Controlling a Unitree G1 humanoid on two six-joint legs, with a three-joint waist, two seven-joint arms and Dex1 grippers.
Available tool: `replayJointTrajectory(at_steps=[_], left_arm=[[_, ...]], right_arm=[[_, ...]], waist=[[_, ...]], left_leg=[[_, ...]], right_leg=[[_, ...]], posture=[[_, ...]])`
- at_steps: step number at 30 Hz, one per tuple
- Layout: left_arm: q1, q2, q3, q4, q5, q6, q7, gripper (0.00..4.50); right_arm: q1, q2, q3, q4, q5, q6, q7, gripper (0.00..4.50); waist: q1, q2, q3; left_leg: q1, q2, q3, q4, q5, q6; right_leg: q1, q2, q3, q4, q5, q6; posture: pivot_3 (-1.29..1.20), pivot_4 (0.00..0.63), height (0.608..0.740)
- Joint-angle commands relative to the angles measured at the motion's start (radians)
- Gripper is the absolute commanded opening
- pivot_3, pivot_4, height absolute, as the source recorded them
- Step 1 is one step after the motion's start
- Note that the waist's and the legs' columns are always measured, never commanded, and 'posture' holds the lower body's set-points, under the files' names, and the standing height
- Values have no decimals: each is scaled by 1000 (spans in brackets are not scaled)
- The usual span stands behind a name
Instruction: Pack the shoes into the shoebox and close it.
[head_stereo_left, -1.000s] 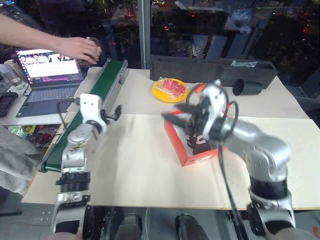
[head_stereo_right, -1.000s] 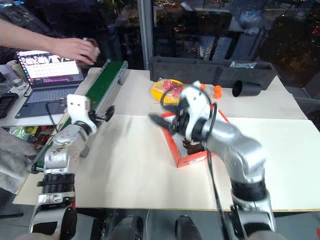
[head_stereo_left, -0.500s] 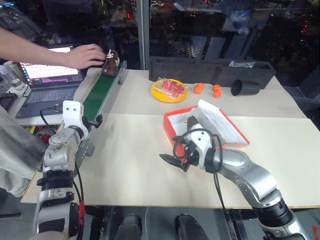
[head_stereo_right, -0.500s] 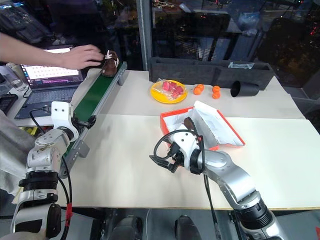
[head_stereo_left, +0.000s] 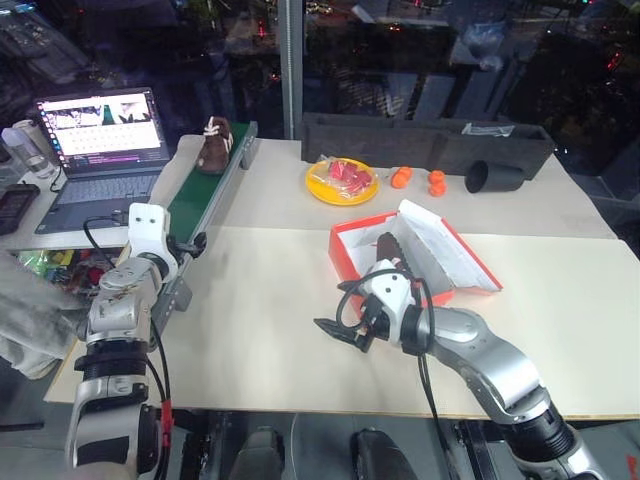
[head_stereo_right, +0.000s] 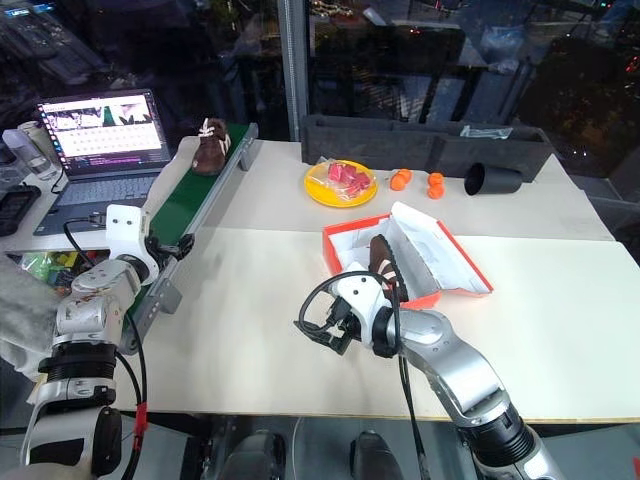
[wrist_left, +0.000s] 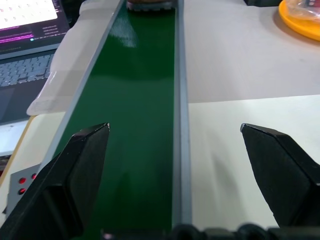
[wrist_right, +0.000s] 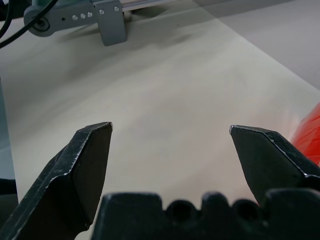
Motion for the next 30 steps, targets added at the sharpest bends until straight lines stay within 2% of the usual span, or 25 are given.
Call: replayJointTrajectory(at_steps=[1, 30], left_arm=[[-31, 23, 10, 3, 9, -12, 17, 4500], [-115, 53, 14, 62, 39, -126, 96, 4500]], right_arm=[[-3, 10, -36, -12, 6, 8, -8, 4451], [7, 33, -54, 2, -7, 23, -15, 4451]], waist=[[2, 0, 0], [6, 0, 0]], left_leg=[[0, 0, 0, 0, 0, 0], [0, 0, 0, 1, 0, 0]], right_leg=[[0, 0, 0, 0, 0, 0], [0, 0, 0, 1, 0, 0]], posture=[[0, 150, 681], [0, 150, 681]])
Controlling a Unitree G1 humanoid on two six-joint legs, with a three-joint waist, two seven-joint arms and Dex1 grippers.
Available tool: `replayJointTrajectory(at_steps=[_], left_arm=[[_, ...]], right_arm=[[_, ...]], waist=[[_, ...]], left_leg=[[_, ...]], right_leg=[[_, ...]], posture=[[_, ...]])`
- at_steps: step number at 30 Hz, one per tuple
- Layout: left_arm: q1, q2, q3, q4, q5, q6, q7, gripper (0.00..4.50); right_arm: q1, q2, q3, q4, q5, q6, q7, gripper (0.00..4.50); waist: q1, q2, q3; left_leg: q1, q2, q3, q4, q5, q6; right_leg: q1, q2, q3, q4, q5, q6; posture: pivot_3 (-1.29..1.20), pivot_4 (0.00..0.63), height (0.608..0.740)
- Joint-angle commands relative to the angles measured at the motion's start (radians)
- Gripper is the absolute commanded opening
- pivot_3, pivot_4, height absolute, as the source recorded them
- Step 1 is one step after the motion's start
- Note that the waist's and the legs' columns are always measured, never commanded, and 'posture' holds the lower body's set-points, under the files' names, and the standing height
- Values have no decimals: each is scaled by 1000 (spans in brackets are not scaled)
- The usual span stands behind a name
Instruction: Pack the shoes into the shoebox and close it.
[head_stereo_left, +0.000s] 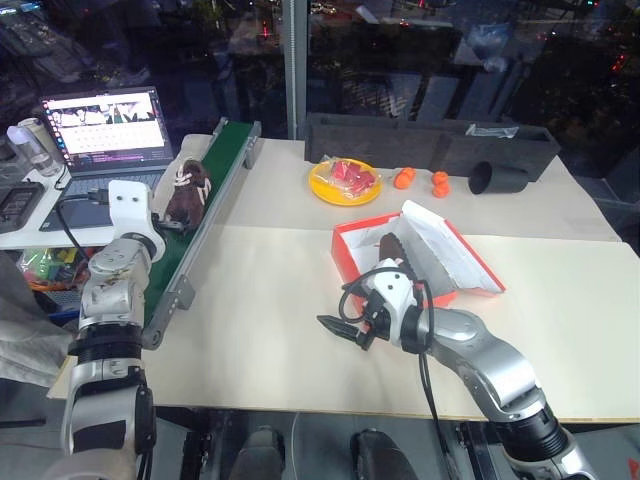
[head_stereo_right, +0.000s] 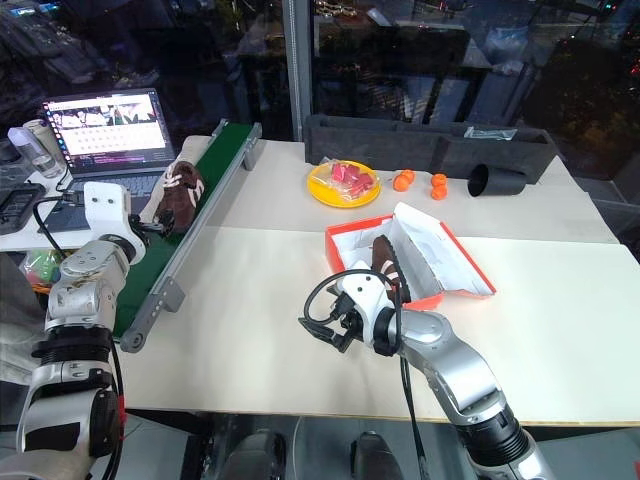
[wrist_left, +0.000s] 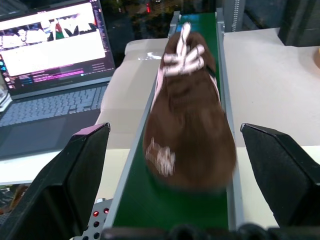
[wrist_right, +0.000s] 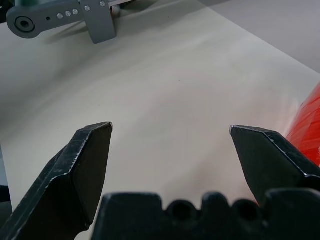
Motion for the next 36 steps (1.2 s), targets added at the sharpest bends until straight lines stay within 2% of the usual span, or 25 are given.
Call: replayJointTrajectory(at_steps=[1, 5, 6, 7, 10, 14, 17, 26, 30, 32, 36], left_arm=[[-30, 25, -5, 5, 19, -11, 2, 4500], [-40, 60, -79, 27, 57, 254, -24, 4500], [-47, 63, -82, 17, 46, 315, -33, 3983], [-55, 64, -77, 3, 34, 357, -35, 3807], [-92, 77, -81, -26, 19, 469, -53, 2711], [-107, 79, -74, -27, 35, 474, -35, 1337], [-104, 77, -75, -26, 39, 465, -29, 512], [-106, 58, -57, -12, 48, 399, 19, 512], [-116, 22, -2, -46, 23, 219, 66, 512], [-117, -14, 8, -111, 15, 92, 81, 512], [-94, -116, -13, -231, -46, 47, 38, 512]], right_arm=[[-5, 6, -26, -28, 4, 4, -7, 4451], [-12, 7, -38, -42, 17, 19, -11, 4451], [-15, 7, -44, -47, 22, 25, -12, 4500], [-18, 8, -48, -52, 25, 30, -13, 4500], [-28, 15, -65, -58, 38, 41, -18, 4500], [-30, 21, -69, -58, 30, 45, -20, 4500], [-28, 24, -67, -58, 23, 45, -23, 4500], [-33, 32, -76, -52, 24, 48, -35, 4500], [-45, 63, -114, -33, 43, 68, -63, 4500], [-97, 149, -224, 6, 107, 114, -131, 4500], [-242, 309, -454, 111, 209, 198, -324, 4500]], waist=[[0, 0, 0], [-1, 0, 0], [-1, 0, 0], [-1, 0, 0], [-2, 0, 0], [-3, 0, 0], [-2, 0, 0], [1, 0, 0], [2, -1, 1], [3, -3, 2], [6, -4, 2]], left_leg=[[0, 0, 0, 0, 0, 0], [0, 0, 0, 0, 0, 0], [0, 0, 0, 0, 0, 0], [0, 0, 0, 0, 0, 0], [1, 0, 0, 2, 0, 0], [3, 0, 0, 2, 1, -1], [3, 1, -1, 2, 2, -2], [3, 1, -1, 2, 2, -2], [2, 1, -1, 2, 2, -2], [0, 1, -1, 2, 2, -2], [-1, 0, -2, 3, 3, -2]], right_leg=[[0, 0, 0, 0, 0, 0], [0, 0, 0, 0, 0, 0], [0, 0, 0, 1, 0, 0], [0, 0, 0, 1, 0, 0], [0, 0, 0, 3, 0, 0], [0, 1, 0, 6, 0, 0], [0, 1, -1, 6, 0, -1], [0, 1, -1, 6, 0, -1], [0, 1, -1, 6, 0, -1], [-1, 1, -1, 5, 0, -1], [-1, -1, -2, 5, 1, -2]], posture=[[0, 150, 681], [0, 150, 681], [0, 150, 681], [0, 150, 681], [0, 150, 681], [0, 150, 681], [0, 150, 681], [0, 150, 681], [0, 150, 681], [0, 150, 681], [0, 150, 681]])
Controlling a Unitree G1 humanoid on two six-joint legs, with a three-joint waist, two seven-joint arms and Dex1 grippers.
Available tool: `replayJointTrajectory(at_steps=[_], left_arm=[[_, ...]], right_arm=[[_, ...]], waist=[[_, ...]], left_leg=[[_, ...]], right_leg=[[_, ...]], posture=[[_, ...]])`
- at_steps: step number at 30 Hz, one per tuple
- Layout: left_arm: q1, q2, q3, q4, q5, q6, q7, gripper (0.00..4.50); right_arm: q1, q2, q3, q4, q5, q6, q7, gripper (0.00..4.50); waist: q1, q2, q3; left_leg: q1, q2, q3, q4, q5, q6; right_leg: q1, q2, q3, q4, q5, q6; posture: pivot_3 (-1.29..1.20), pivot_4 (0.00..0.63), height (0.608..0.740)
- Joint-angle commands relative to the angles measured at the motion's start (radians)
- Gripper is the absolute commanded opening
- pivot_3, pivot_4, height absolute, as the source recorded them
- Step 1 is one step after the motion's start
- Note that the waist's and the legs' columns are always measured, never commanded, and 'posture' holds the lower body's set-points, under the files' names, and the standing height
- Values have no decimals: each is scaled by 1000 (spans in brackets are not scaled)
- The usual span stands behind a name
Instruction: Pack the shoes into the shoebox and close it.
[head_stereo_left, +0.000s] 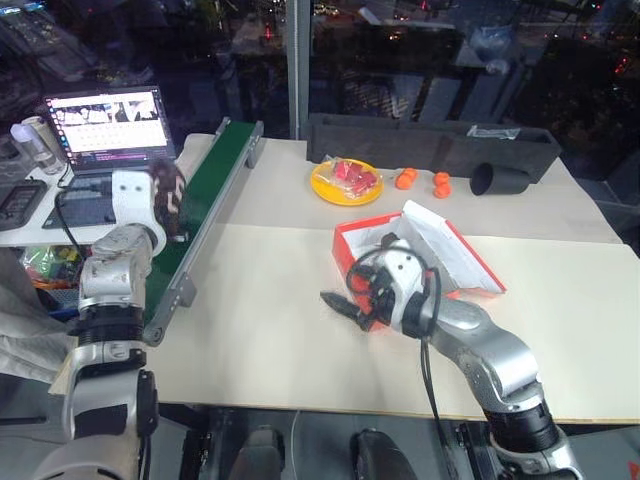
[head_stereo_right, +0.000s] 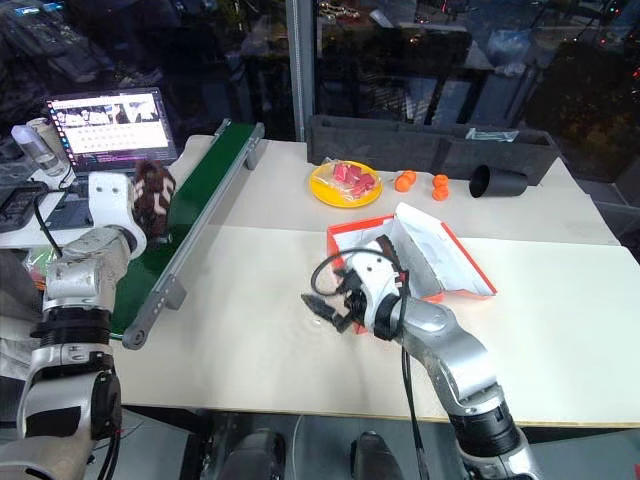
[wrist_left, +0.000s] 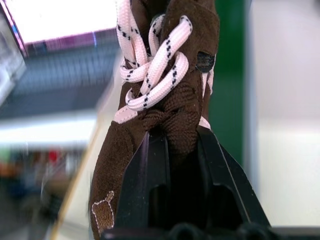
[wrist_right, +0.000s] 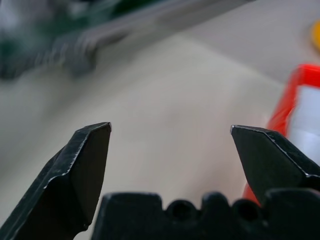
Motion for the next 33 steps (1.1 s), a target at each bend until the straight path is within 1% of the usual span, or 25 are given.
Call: replayJointTrajectory(at_steps=[1, 2, 4, 5, 9, 11, 14, 20, 25, 27, 29, 33], left_arm=[[5, -80, -21, -162, -78, -47, -56, 512], [11, -116, -27, -203, -118, -18, -78, 512], [23, -204, -32, -302, -271, 112, -142, 512], [34, -236, -37, -354, -342, 166, -172, 512], [54, -337, -7, -499, -620, 378, -200, 512], [57, -357, -7, -525, -675, 421, -186, 512], [61, -355, -37, -536, -687, 439, -182, 512], [75, -322, -100, -528, -659, 446, -219, 512], [63, -305, -138, -409, -538, 368, -192, 512], [52, -294, -161, -387, -497, 325, -211, 512], [42, -303, -182, -419, -508, 322, -245, 512], [42, -334, -196, -445, -515, 326, -248, 512]], right_arm=[[-128, 118, -236, 62, 116, 69, -191, 4500], [-163, 158, -292, 76, 159, 83, -237, 4500], [-236, 236, -398, 95, 282, 104, -322, 4500], [-263, 260, -430, 100, 328, 122, -355, 4500], [-316, 280, -455, 106, 416, 183, -427, 4500], [-325, 279, -457, 105, 458, 198, -451, 4500], [-324, 269, -453, 103, 494, 206, -485, 4500], [-333, 243, -442, 93, 553, 207, -532, 4500], [-348, 228, -441, 85, 625, 198, -568, 4500], [-344, 215, -429, 86, 634, 198, -575, 4500], [-334, 206, -422, 91, 643, 198, -585, 4500], [-312, 189, -408, 102, 641, 198, -588, 4500]], waist=[[3, 0, 0], [5, 0, 0], [6, 0, 0], [4, 0, 0], [-9, 0, 0], [-19, 1, 0], [-34, 1, 0], [-34, 2, 0], [-32, 2, 0], [-32, 2, 0], [-32, 3, 0], [-28, 3, 0]], left_leg=[[0, 0, 0, 0, 0, 0], [0, 0, -1, 0, 0, 0], [0, 0, -1, 0, 0, 0], [-1, 0, -1, -1, 0, 0], [-7, 0, -4, 0, 0, 0], [-8, 0, -4, -1, 0, 0], [-6, 0, -4, -1, 0, 0], [-2, 0, -5, -1, 1, 2], [-2, 0, -5, -1, 1, 2], [-2, 0, -5, -1, 1, 2], [-2, 0, -5, -2, 1, 2], [-2, 0, -5, -3, 1, 2]], right_leg=[[0, 0, -1, 0, 0, 0], [0, 0, -2, 0, 0, 0], [0, -1, -5, 0, 0, 0], [0, -1, -5, 0, 0, 0], [-4, -1, -7, 3, 0, 0], [-5, -1, -7, 3, 0, 0], [-5, -1, -7, 0, 0, -1], [-1, 0, -7, 1, 0, -1], [-1, 0, -7, 0, -1, -1], [-1, 0, -7, 0, -1, -1], [-1, 0, -7, 0, -1, -1], [-1, 0, -7, -2, -1, -1]], posture=[[0, 150, 681], [0, 150, 681], [0, 150, 681], [0, 150, 681], [0, 150, 681], [0, 150, 681], [0, 150, 681], [0, 150, 681], [0, 150, 681], [0, 150, 681], [0, 150, 681], [0, 150, 681]])
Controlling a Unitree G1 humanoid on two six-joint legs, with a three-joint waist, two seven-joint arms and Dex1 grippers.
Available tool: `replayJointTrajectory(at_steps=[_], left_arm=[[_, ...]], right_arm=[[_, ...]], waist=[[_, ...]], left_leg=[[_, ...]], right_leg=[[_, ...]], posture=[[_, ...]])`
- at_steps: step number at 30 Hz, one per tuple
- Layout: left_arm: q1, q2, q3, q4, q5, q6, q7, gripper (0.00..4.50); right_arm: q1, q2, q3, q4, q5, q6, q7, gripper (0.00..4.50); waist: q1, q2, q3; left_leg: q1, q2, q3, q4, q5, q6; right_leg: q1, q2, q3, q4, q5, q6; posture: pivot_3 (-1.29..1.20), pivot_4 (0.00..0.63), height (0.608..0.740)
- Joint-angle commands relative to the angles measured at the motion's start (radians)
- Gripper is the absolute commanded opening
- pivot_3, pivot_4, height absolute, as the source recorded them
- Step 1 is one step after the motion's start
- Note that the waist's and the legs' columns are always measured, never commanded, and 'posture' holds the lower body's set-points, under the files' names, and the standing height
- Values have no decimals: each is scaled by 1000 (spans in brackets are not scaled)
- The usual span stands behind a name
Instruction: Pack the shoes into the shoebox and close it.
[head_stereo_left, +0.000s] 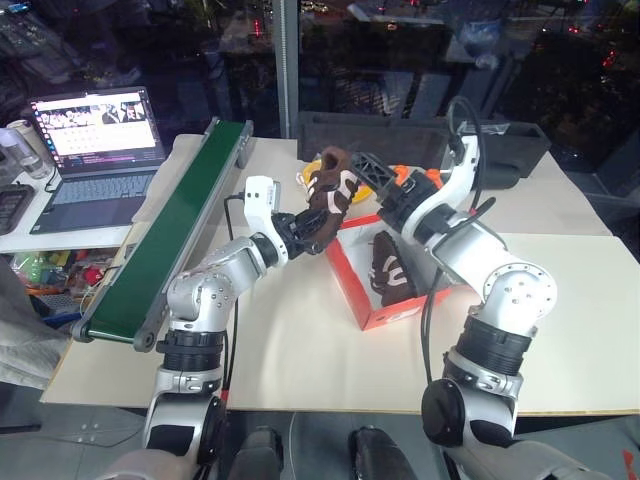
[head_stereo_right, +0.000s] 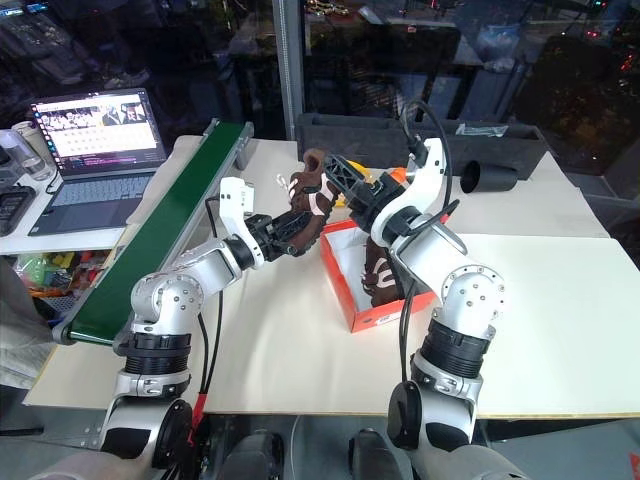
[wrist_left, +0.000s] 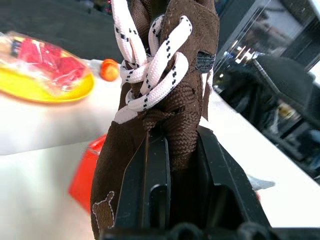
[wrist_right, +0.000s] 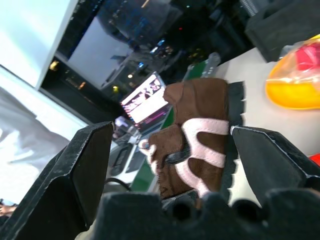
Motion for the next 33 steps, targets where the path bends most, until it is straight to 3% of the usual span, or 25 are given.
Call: replayJointTrajectory(at_steps=[1, 13, 31, 33], left_arm=[[-34, -25, -11, -63, -18, -22, -17, 512], [-27, 1, 33, -35, 9, -29, 15, 512], [8, -66, -67, -176, -30, 23, 3, 512], [4, -63, -58, -164, -22, 21, 9, 494]], right_arm=[[11, -18, 24, -20, 29, -17, 2, 4500], [34, -52, 45, -11, 42, -40, -1, 4500], [32, -55, 48, 34, 53, -72, -4, 4500], [32, -55, 45, 36, 57, -75, -9, 3989]], waist=[[0, 0, 0], [-4, 1, 0], [-5, 2, 1], [-4, 3, 2]], left_leg=[[0, 0, 0, 0, 0, 0], [0, 0, 0, 0, 0, 0], [0, 0, 0, 0, 0, 0], [0, 0, 0, 0, 0, 0]], right_leg=[[0, 0, 0, 0, 0, 0], [0, 0, 0, 0, 0, 0], [0, 0, 0, -1, 0, 0], [0, 0, 0, -1, 0, 0]], posture=[[0, 150, 681], [0, 150, 681], [0, 150, 681], [0, 150, 681]])
